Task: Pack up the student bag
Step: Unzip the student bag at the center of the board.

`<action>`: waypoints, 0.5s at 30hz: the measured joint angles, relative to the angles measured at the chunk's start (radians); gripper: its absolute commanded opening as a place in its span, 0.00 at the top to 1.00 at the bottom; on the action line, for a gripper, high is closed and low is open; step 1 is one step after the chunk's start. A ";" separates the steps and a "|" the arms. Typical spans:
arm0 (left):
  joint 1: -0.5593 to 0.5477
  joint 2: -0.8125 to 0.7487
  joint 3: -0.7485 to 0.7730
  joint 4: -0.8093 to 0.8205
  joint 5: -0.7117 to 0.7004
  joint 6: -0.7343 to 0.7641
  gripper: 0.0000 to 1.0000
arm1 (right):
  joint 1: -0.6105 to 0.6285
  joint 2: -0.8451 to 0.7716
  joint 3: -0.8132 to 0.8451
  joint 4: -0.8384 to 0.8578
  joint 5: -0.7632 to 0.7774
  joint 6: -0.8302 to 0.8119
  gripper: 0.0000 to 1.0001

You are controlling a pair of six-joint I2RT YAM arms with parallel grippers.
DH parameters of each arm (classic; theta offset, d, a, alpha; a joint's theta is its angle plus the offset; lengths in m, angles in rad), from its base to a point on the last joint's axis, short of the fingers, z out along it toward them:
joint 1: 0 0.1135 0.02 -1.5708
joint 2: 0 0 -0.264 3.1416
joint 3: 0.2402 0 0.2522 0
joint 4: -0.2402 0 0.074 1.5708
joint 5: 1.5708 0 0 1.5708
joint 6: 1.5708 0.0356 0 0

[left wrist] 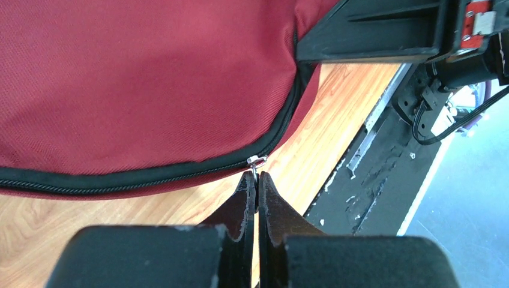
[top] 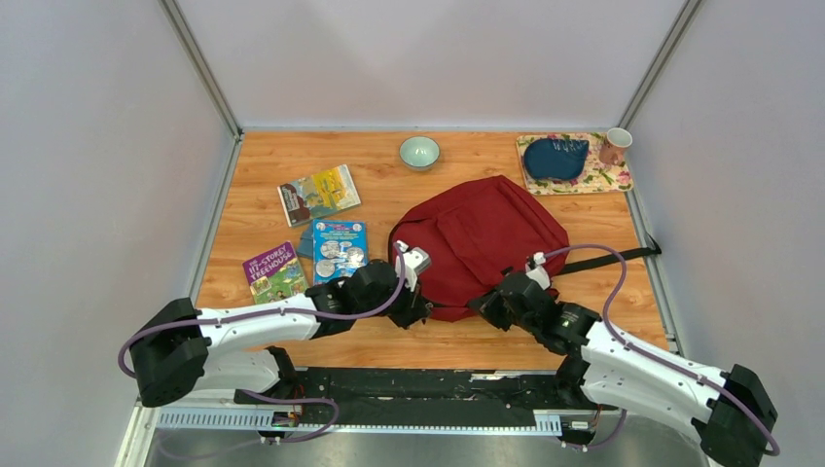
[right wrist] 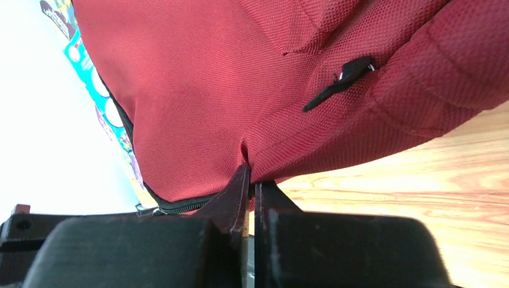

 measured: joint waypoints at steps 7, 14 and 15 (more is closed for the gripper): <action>-0.003 -0.027 -0.035 -0.028 -0.013 -0.001 1.00 | -0.079 -0.080 -0.001 -0.052 -0.050 -0.148 1.00; -0.005 -0.108 -0.036 -0.100 -0.069 0.021 1.00 | -0.194 -0.128 -0.010 -0.066 -0.142 -0.276 1.00; -0.005 -0.119 -0.036 -0.114 -0.081 0.024 1.00 | -0.213 -0.126 -0.008 -0.069 -0.156 -0.294 1.00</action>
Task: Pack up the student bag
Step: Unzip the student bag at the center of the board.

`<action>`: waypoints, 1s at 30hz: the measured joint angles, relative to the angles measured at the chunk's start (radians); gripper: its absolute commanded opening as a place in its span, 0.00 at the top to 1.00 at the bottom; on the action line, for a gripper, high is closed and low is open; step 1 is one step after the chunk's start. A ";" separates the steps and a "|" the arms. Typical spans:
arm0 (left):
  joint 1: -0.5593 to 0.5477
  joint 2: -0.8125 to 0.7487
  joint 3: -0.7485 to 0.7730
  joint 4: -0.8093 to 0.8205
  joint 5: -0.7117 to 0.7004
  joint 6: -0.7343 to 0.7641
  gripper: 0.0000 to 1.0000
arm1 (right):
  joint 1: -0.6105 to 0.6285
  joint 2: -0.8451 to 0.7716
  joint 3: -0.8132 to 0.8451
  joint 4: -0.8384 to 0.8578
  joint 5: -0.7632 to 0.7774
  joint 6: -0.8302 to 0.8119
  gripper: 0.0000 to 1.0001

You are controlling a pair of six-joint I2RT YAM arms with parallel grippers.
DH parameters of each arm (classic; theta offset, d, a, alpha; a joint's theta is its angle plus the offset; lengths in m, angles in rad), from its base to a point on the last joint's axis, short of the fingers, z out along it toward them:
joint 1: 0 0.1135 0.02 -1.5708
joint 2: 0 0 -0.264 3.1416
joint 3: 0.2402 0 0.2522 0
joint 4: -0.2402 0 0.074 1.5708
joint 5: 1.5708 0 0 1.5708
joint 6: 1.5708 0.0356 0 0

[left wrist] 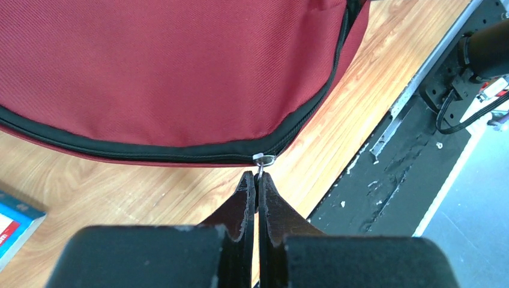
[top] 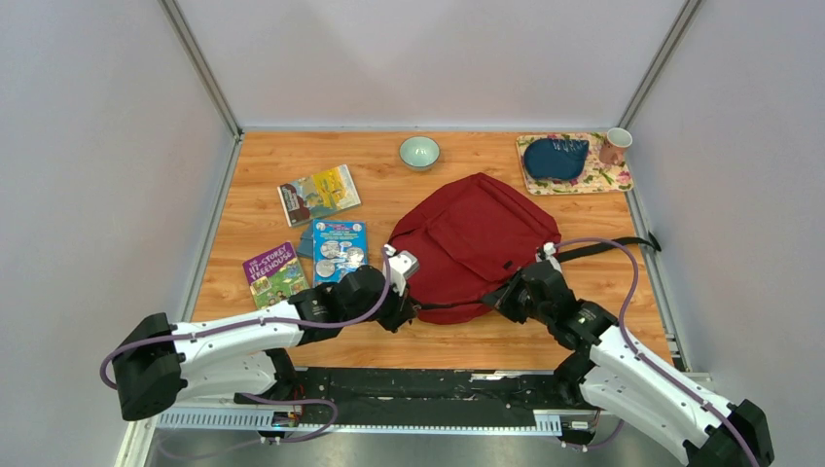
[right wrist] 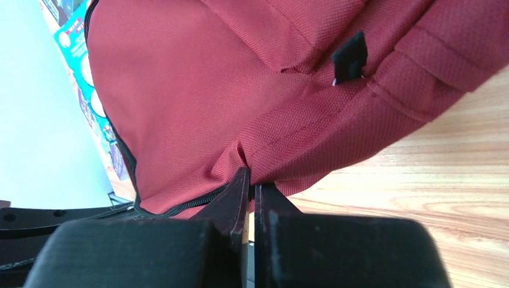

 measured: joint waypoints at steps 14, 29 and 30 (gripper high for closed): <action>-0.006 -0.151 -0.034 -0.155 -0.049 0.006 1.00 | -0.044 0.189 0.130 -0.025 -0.083 -0.235 1.00; -0.099 0.019 0.007 -0.090 -0.014 -0.024 1.00 | -0.076 0.517 0.354 -0.080 -0.041 -0.483 1.00; -0.106 0.039 0.021 -0.085 -0.012 -0.024 1.00 | -0.085 0.520 0.354 -0.084 -0.039 -0.487 1.00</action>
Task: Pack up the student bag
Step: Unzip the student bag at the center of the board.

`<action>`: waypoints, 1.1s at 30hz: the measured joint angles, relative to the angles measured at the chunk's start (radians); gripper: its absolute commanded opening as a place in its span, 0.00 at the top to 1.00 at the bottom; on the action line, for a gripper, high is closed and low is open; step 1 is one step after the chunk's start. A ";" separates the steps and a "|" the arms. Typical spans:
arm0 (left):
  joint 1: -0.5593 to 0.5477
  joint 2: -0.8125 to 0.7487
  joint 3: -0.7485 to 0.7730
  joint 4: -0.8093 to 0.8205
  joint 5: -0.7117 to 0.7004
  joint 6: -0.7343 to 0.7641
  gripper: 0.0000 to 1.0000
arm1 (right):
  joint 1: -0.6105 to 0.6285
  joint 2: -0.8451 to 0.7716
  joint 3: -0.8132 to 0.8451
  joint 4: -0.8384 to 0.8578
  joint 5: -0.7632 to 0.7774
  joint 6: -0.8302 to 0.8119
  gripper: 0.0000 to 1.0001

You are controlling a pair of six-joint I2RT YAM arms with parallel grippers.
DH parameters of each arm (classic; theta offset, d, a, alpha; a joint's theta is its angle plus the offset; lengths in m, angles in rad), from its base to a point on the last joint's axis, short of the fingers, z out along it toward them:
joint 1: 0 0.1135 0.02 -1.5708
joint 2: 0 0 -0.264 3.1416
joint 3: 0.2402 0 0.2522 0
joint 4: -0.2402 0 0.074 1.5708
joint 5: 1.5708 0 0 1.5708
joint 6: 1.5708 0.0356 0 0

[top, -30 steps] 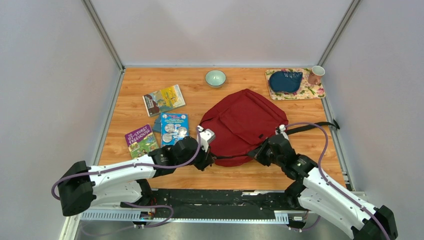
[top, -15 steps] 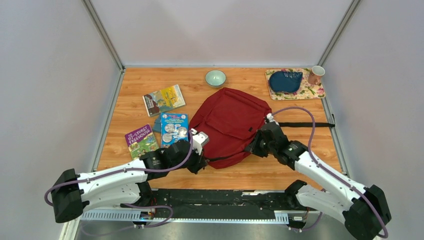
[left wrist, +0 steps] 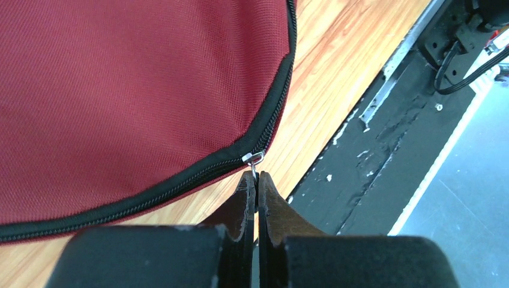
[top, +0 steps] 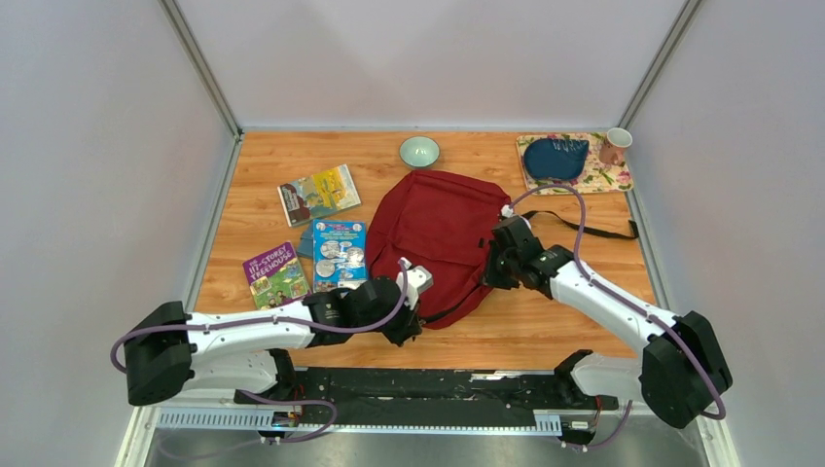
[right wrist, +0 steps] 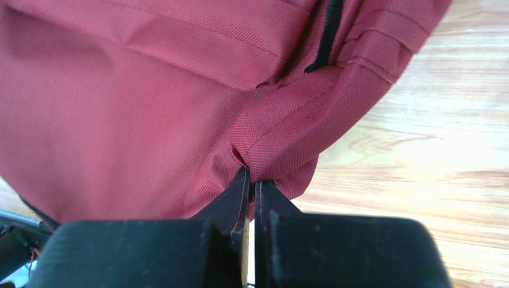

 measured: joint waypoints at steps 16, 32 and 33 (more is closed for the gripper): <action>-0.024 0.116 0.080 0.024 -0.013 0.000 1.00 | -0.145 -0.304 -0.002 -0.164 0.112 -0.008 0.06; -0.025 0.267 0.243 0.037 0.103 0.024 1.00 | -0.013 -0.571 -0.332 -0.019 -0.231 0.540 0.07; -0.025 0.276 0.249 0.042 0.114 0.027 1.00 | -0.006 -0.557 -0.333 0.000 -0.234 0.558 0.10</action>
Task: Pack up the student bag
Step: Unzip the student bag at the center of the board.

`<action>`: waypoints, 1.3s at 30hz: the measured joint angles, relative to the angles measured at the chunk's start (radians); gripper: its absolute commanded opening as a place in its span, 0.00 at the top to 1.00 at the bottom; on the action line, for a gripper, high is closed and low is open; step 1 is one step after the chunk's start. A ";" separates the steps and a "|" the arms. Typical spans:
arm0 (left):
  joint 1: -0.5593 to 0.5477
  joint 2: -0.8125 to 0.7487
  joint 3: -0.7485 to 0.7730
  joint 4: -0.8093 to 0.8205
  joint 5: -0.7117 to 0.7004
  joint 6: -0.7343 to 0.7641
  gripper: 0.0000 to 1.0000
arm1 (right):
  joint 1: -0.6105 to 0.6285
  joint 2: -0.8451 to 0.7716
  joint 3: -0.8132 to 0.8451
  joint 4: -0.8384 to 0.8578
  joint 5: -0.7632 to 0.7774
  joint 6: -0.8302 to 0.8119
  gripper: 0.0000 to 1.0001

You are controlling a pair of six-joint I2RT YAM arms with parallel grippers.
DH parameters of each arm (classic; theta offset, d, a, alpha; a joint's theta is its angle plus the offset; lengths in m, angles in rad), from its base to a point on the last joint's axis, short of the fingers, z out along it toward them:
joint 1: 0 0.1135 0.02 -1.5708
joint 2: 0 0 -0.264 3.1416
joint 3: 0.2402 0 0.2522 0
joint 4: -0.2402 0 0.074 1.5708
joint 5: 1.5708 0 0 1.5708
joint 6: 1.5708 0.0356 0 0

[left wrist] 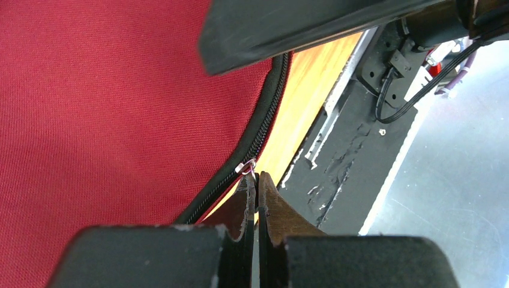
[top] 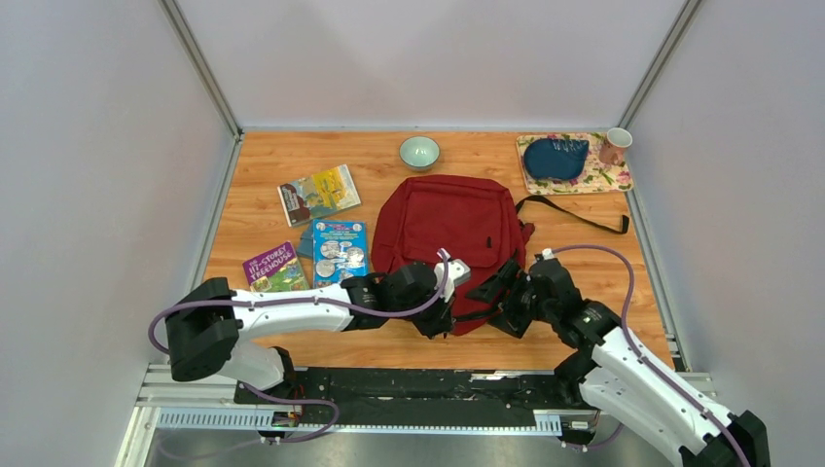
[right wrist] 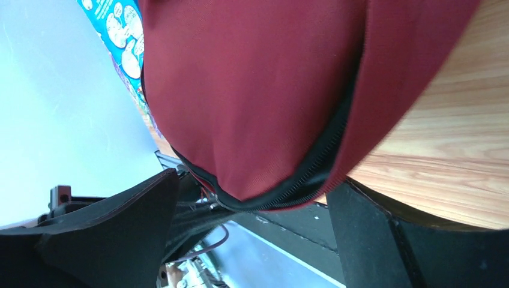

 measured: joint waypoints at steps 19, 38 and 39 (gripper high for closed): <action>0.039 -0.120 -0.051 -0.081 -0.150 0.107 1.00 | -0.124 0.069 0.088 -0.008 0.127 -0.218 1.00; 0.152 -0.087 -0.081 -0.078 0.036 0.034 1.00 | -0.249 0.061 0.388 -0.353 0.179 -0.513 0.06; 0.152 -0.085 -0.075 -0.074 0.047 0.030 1.00 | -0.249 0.009 0.383 -0.365 0.158 -0.493 0.05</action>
